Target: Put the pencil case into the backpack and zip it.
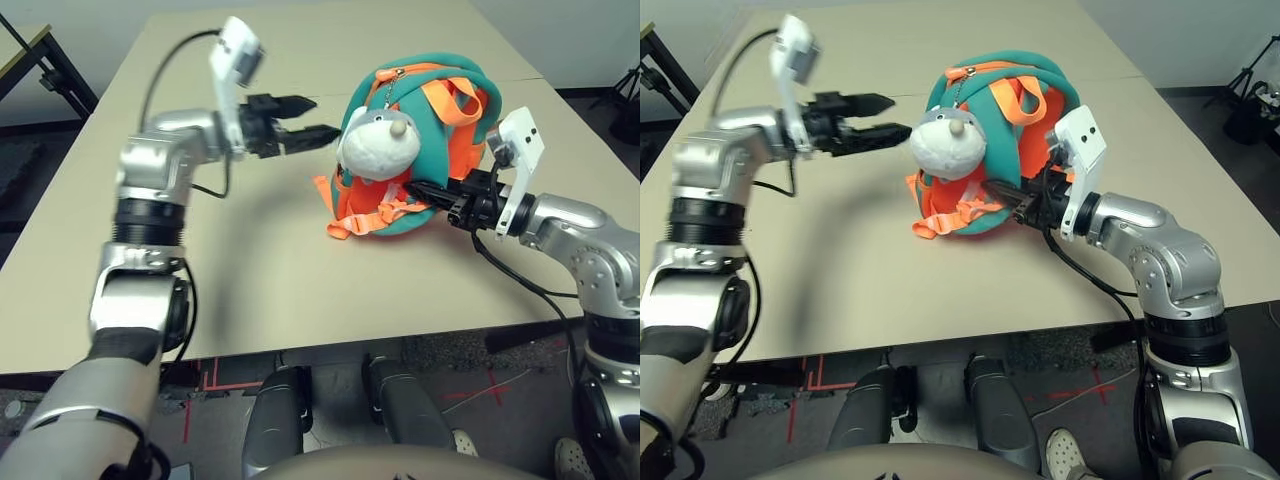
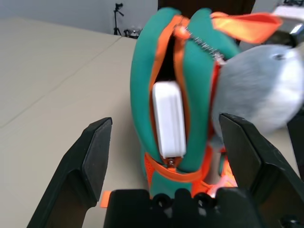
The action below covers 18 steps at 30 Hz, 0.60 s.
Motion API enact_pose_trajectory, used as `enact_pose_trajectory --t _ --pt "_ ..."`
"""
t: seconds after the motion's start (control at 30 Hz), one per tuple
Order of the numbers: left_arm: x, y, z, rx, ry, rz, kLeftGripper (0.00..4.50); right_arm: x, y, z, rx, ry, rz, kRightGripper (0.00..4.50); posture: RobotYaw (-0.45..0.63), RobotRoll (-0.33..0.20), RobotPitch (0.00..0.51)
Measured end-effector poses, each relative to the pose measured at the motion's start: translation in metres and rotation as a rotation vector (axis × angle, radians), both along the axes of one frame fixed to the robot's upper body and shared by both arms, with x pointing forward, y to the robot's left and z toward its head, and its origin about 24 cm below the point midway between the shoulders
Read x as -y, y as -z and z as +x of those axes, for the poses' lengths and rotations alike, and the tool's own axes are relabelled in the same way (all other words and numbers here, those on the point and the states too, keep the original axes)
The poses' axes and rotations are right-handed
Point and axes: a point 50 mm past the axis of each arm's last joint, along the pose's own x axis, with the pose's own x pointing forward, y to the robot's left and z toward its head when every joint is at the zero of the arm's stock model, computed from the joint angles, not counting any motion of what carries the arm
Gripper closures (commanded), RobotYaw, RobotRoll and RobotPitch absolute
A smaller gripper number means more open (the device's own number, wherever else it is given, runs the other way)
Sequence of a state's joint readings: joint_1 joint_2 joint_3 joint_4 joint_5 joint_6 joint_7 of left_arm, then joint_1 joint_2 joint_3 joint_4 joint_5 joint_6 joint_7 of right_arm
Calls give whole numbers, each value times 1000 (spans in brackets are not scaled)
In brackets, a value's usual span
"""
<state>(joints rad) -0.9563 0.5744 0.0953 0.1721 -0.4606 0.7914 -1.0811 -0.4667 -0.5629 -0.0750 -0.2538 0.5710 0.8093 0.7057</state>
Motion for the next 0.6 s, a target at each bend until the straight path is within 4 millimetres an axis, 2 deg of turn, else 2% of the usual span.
enact_pose_trajectory --t 0.07,0.17,0.27,0.5,0.6 --pt "-7 -4 -2 3 -33 -15 0 -1 1 3 -2 -8 2 4107 -128 0 119" --pt "-13 0 -5 -19 -66 -21 628 -2 2 5 2 -20 1 4107 -126 0 117" --pt "-13 12 -6 -63 -75 -20 1772 -3 1 7 6 -26 2 4107 -130 0 118" --pt "-2 23 -2 -84 -79 24 4481 -3 0 8 10 -30 -5 4107 -156 0 122" --pt "5 29 2 -90 -75 18 4500 -2 0 8 10 -29 -8 4107 -164 0 124"
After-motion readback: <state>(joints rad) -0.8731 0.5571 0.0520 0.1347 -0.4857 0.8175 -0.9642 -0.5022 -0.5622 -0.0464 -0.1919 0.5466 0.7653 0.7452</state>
